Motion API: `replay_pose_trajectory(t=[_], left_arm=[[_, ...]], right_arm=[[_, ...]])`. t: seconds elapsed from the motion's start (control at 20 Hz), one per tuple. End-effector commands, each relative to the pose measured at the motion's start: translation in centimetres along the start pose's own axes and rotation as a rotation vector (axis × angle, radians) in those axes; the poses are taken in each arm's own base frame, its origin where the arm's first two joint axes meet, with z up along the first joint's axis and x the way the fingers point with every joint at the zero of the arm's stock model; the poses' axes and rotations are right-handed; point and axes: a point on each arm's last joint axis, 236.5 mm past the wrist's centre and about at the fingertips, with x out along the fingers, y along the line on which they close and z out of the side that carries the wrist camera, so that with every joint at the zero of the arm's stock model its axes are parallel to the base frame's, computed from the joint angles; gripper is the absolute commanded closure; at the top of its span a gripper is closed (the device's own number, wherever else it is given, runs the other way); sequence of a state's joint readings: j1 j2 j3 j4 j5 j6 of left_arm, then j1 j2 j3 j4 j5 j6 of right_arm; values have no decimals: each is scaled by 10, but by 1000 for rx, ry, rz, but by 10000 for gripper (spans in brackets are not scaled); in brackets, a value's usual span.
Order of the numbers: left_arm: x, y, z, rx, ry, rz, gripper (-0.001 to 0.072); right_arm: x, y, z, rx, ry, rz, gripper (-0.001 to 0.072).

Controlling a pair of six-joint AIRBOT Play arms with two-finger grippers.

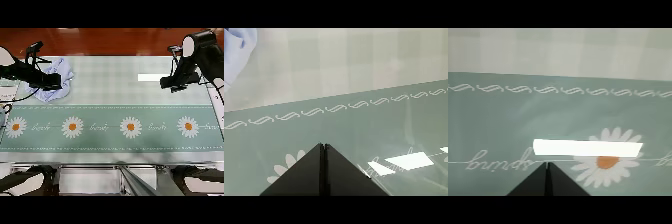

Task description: Fold the shirts.

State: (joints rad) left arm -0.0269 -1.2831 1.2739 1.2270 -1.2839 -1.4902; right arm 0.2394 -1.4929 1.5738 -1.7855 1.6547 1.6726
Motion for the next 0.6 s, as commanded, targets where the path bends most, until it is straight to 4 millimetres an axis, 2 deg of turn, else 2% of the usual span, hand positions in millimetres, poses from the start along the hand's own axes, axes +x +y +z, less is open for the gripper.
replay_pose_trajectory(t=[0.0, 0.35, 0.5, 0.55], left_arm=[[0, 0, 4, 1, -15, 1, 680], [0, 1, 9, 0, -37, 3, 680], [-4, 4, 42, 1, -180, 15, 680], [-8, 5, 63, 3, -267, 23, 680]], right_arm=[[-2, -30, 4, -163, -7, -128, 687], [-2, -29, 9, -158, -27, -125, 687], [-8, -18, 56, -159, -233, -95, 687], [-11, -12, 68, -154, -288, -74, 687]])
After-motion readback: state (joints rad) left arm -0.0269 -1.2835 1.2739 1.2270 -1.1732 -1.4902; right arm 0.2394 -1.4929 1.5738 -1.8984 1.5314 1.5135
